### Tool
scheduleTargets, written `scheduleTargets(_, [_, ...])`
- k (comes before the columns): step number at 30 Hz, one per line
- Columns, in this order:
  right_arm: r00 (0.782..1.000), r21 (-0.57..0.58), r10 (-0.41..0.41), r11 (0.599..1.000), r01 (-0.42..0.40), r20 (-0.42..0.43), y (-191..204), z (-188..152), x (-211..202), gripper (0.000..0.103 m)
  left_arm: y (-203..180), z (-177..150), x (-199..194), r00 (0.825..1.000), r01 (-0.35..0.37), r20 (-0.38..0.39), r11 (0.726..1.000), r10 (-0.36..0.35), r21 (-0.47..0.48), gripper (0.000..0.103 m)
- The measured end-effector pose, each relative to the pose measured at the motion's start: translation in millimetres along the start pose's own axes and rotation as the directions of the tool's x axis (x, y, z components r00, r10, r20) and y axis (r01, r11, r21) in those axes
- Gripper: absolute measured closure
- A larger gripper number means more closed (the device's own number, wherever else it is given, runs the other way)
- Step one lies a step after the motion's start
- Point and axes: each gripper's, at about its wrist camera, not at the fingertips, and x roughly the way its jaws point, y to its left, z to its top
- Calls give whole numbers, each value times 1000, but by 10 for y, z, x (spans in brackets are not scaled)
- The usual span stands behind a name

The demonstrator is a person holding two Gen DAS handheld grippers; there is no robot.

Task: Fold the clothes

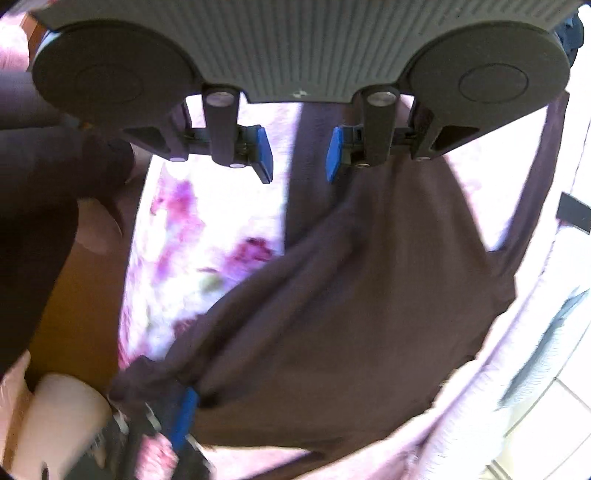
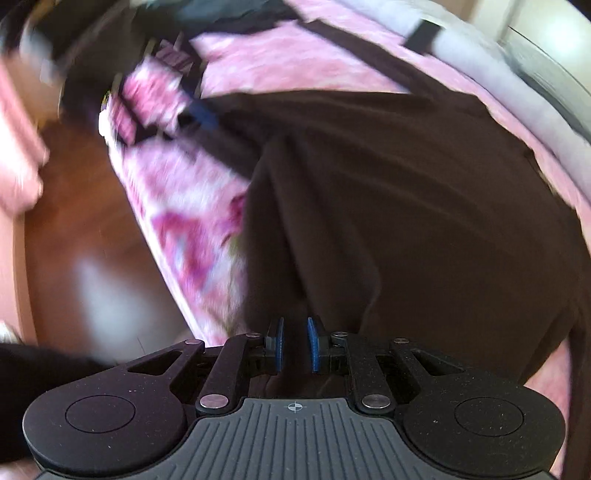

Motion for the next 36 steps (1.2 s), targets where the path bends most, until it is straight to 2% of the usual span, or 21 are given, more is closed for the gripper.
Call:
scheduleTargets(1, [1000,27,6,1000,-6,5,-40,6,-46,89,-16,11,83,1000,6,-14,1000,-6,-4,75])
scheduleTargets(2, [1000,59,10,998,-11,6,-81,2,-66,103,-21,16,151,1000,6,-25,1000,-6,2,75])
scheduleTargets(5, [999,107,27,994,-24,-22,-101,36,-85,103,6,30,263,999,10,-37,1000,-9,25,74])
scheduleTargets(7, [998,63,37,997,-34,-46,-7,20,-155,102,39,37,265,999,24,-45,999,-22,37,86])
scheduleTargets(8, [998,9,25,1000,-24,-49,85,-10,-196,101,61,32,257,998,25,-50,999,-23,36,102])
scheduleTargets(10, [999,-124,7,992,-12,-40,330,-47,-168,84,115,12,223,998,20,-53,999,-19,25,103])
scheduleTargets(11, [999,-180,8,984,-15,-40,436,-67,-154,67,144,0,196,999,18,-47,1000,-18,17,103])
scheduleTargets(12, [999,-211,1,977,-9,-36,506,-70,-118,55,162,-10,165,999,18,-40,1000,-18,11,103])
scheduleTargets(14, [1000,-271,-12,963,5,-26,647,-76,-47,55,180,-28,84,999,34,-17,999,-34,5,103])
scheduleTargets(17, [998,-296,-57,954,48,-22,744,-38,130,55,166,-71,-30,998,67,1,998,-67,2,103])
scheduleTargets(18, [997,-301,-75,951,65,-21,762,-25,184,56,156,-93,-56,998,70,-1,998,-70,6,103])
scheduleTargets(19, [997,-283,-71,957,59,-29,726,-12,187,65,149,-112,-70,997,72,-5,997,-72,6,103])
scheduleTargets(20, [997,-264,-66,963,54,-37,690,2,191,97,153,-130,-93,997,75,-8,997,-75,6,103])
scheduleTargets(23, [999,-205,-8,979,0,-41,536,33,41,99,164,-206,-201,996,88,-16,996,-87,23,103])
scheduleTargets(25, [994,-166,96,981,-103,-50,393,44,-156,99,126,-285,-319,994,104,-27,992,-102,67,103])
scheduleTargets(27, [985,-121,157,979,-164,-65,265,44,-236,99,79,-362,-383,993,112,-45,990,-108,89,103])
scheduleTargets(32, [985,-175,135,973,-153,-111,278,-3,-171,98,-48,-488,-345,987,134,-100,984,-122,118,103])
scheduleTargets(34, [986,-192,127,971,-146,-110,345,-32,-199,84,-113,-543,-339,981,162,-127,980,-146,120,103])
scheduleTargets(36, [988,-185,114,974,-131,-102,379,-73,-253,54,-117,-590,-366,980,161,-128,984,-150,81,100])
